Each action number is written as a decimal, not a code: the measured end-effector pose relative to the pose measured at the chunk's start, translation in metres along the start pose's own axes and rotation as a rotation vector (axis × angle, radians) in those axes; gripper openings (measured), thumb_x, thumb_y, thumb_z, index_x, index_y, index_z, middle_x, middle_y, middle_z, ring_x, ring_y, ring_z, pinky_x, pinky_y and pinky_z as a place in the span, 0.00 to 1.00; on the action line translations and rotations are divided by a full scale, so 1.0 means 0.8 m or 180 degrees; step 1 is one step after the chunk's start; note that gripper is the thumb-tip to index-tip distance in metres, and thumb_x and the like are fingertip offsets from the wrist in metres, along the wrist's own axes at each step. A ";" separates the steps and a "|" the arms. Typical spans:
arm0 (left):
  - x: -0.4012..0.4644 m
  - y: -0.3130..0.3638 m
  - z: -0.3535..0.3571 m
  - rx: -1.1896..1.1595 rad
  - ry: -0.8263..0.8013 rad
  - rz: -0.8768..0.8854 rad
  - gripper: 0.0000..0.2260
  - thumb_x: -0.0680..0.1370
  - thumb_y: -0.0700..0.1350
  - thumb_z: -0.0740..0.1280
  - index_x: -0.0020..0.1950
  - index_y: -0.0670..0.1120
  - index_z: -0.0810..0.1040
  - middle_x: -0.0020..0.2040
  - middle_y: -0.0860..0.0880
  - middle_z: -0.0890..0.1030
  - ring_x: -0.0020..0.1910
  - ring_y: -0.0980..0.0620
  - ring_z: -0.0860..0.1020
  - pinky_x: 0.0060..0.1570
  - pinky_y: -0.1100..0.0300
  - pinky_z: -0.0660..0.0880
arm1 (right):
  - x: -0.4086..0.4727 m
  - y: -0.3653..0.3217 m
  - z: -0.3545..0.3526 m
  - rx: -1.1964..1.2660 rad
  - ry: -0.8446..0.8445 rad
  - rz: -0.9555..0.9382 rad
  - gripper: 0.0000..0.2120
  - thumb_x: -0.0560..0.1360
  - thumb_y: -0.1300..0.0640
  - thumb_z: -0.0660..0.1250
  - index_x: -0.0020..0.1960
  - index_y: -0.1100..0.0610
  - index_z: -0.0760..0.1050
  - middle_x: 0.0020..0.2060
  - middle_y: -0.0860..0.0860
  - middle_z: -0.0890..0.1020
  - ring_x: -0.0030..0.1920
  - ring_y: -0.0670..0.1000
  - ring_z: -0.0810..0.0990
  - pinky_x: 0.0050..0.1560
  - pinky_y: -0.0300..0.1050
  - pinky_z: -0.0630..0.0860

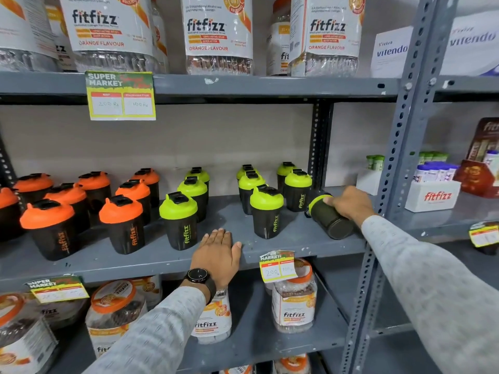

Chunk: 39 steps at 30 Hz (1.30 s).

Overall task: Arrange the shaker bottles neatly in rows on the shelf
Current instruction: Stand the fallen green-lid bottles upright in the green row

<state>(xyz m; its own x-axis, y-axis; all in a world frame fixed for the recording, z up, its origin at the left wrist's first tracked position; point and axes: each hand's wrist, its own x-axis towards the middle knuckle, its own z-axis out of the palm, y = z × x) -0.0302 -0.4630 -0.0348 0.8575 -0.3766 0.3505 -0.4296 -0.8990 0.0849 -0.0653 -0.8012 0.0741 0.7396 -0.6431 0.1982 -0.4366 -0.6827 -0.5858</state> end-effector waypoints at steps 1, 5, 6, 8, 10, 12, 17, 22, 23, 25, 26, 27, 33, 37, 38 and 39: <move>0.000 0.000 -0.001 0.0000 -0.0007 -0.0004 0.34 0.79 0.59 0.39 0.79 0.43 0.63 0.79 0.43 0.64 0.79 0.46 0.60 0.78 0.52 0.51 | 0.001 0.005 0.001 0.0023 -0.0204 0.0087 0.25 0.75 0.39 0.73 0.54 0.62 0.77 0.53 0.61 0.82 0.55 0.64 0.82 0.48 0.50 0.75; 0.000 0.001 0.000 0.0011 -0.0016 -0.0006 0.31 0.82 0.58 0.41 0.79 0.44 0.62 0.79 0.43 0.64 0.79 0.46 0.60 0.78 0.51 0.52 | 0.010 0.020 0.010 0.0610 -0.0547 0.0316 0.28 0.74 0.38 0.74 0.53 0.64 0.78 0.49 0.61 0.85 0.46 0.61 0.85 0.43 0.50 0.80; 0.001 0.000 0.000 0.0019 -0.0024 -0.0008 0.31 0.82 0.58 0.42 0.79 0.44 0.62 0.79 0.43 0.64 0.79 0.46 0.60 0.78 0.51 0.52 | 0.012 0.023 0.012 0.0783 -0.0581 0.0358 0.28 0.74 0.38 0.75 0.53 0.64 0.78 0.48 0.62 0.85 0.43 0.61 0.86 0.43 0.52 0.82; 0.001 0.000 0.001 0.0027 -0.0029 -0.0016 0.30 0.83 0.58 0.43 0.79 0.44 0.63 0.79 0.44 0.64 0.79 0.46 0.60 0.78 0.51 0.52 | 0.014 0.023 0.012 0.1002 -0.0622 0.0442 0.25 0.73 0.41 0.77 0.51 0.63 0.77 0.47 0.63 0.85 0.41 0.62 0.87 0.39 0.52 0.83; 0.001 0.001 -0.001 0.0026 -0.0048 -0.0019 0.31 0.81 0.59 0.41 0.79 0.44 0.62 0.79 0.44 0.64 0.79 0.46 0.60 0.78 0.51 0.52 | 0.010 0.023 0.010 0.1167 -0.0581 0.0483 0.22 0.73 0.44 0.78 0.48 0.61 0.74 0.47 0.63 0.85 0.40 0.62 0.87 0.35 0.49 0.81; 0.000 0.001 -0.001 0.0013 -0.0059 -0.0024 0.32 0.81 0.59 0.40 0.79 0.44 0.62 0.79 0.44 0.64 0.79 0.46 0.60 0.78 0.51 0.52 | 0.007 0.023 0.007 0.1335 -0.0466 0.0483 0.23 0.71 0.43 0.79 0.46 0.59 0.73 0.48 0.62 0.85 0.41 0.62 0.87 0.38 0.51 0.83; 0.002 0.001 0.000 -0.0014 -0.0031 -0.0038 0.30 0.83 0.58 0.43 0.78 0.44 0.63 0.79 0.43 0.65 0.78 0.45 0.61 0.78 0.51 0.52 | -0.001 0.023 0.013 0.1532 -0.0033 0.0384 0.34 0.55 0.30 0.78 0.44 0.59 0.81 0.41 0.56 0.86 0.42 0.59 0.86 0.45 0.54 0.84; 0.002 0.002 0.000 -0.0014 -0.0029 -0.0035 0.28 0.84 0.57 0.45 0.79 0.44 0.63 0.79 0.43 0.65 0.79 0.46 0.61 0.78 0.51 0.52 | -0.043 0.013 0.032 0.1523 0.0555 -0.0027 0.33 0.66 0.35 0.78 0.60 0.59 0.83 0.51 0.57 0.86 0.55 0.60 0.83 0.53 0.50 0.78; 0.002 0.001 0.001 -0.0011 -0.0035 -0.0035 0.28 0.84 0.57 0.45 0.79 0.44 0.63 0.79 0.43 0.64 0.79 0.46 0.61 0.78 0.51 0.52 | -0.049 0.012 0.039 0.1502 0.0649 -0.0087 0.37 0.67 0.34 0.77 0.66 0.59 0.81 0.56 0.57 0.87 0.59 0.61 0.83 0.59 0.52 0.78; 0.003 0.001 0.002 0.0000 -0.0052 -0.0037 0.28 0.83 0.57 0.44 0.79 0.44 0.62 0.79 0.44 0.64 0.79 0.46 0.60 0.78 0.52 0.51 | -0.057 0.012 0.051 0.1504 0.0794 -0.0232 0.39 0.68 0.34 0.75 0.70 0.58 0.78 0.59 0.57 0.86 0.62 0.61 0.82 0.63 0.54 0.77; 0.003 0.001 0.002 0.0003 -0.0051 -0.0039 0.28 0.83 0.57 0.44 0.79 0.44 0.62 0.79 0.44 0.64 0.79 0.46 0.60 0.78 0.52 0.51 | -0.060 0.012 0.057 0.1512 0.0873 -0.0326 0.39 0.69 0.34 0.75 0.70 0.57 0.78 0.59 0.56 0.86 0.60 0.60 0.83 0.62 0.53 0.77; 0.003 0.001 0.003 -0.0004 -0.0045 -0.0038 0.28 0.84 0.57 0.44 0.79 0.44 0.62 0.79 0.44 0.64 0.79 0.46 0.60 0.78 0.52 0.51 | -0.066 0.011 0.060 0.1511 0.0959 -0.0448 0.37 0.69 0.35 0.76 0.70 0.57 0.78 0.58 0.56 0.87 0.58 0.59 0.84 0.61 0.53 0.78; 0.004 -0.002 0.006 -0.0042 -0.0030 -0.0017 0.29 0.83 0.58 0.43 0.79 0.44 0.62 0.79 0.43 0.63 0.79 0.46 0.60 0.79 0.51 0.52 | -0.088 0.017 0.086 0.1557 0.1309 -0.0845 0.32 0.71 0.42 0.78 0.69 0.54 0.74 0.58 0.53 0.84 0.56 0.55 0.83 0.60 0.55 0.79; 0.003 -0.001 0.005 -0.0064 0.0054 -0.0009 0.34 0.80 0.59 0.39 0.78 0.44 0.64 0.79 0.43 0.65 0.78 0.45 0.61 0.78 0.51 0.53 | -0.092 0.021 0.094 0.1602 0.1360 -0.0867 0.34 0.71 0.45 0.79 0.71 0.54 0.71 0.60 0.53 0.81 0.57 0.55 0.81 0.58 0.47 0.74; 0.003 -0.001 0.005 -0.0072 0.0049 -0.0011 0.34 0.80 0.59 0.39 0.78 0.44 0.63 0.79 0.43 0.65 0.78 0.45 0.61 0.78 0.51 0.52 | -0.093 0.022 0.095 0.1601 0.1360 -0.0864 0.34 0.71 0.45 0.79 0.71 0.54 0.70 0.61 0.53 0.80 0.57 0.55 0.81 0.58 0.46 0.74; 0.003 -0.001 0.005 -0.0081 0.0040 -0.0013 0.33 0.80 0.59 0.39 0.78 0.44 0.63 0.79 0.43 0.65 0.79 0.45 0.61 0.78 0.51 0.52 | -0.093 0.023 0.097 0.1614 0.1351 -0.0855 0.35 0.71 0.46 0.79 0.72 0.54 0.69 0.61 0.53 0.80 0.58 0.55 0.81 0.58 0.46 0.74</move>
<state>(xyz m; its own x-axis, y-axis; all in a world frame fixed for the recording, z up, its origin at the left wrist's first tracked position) -0.0266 -0.4642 -0.0375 0.8556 -0.3701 0.3619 -0.4334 -0.8945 0.1099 -0.0890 -0.7388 -0.0122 0.4799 -0.6252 0.6155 0.1010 -0.6575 -0.7466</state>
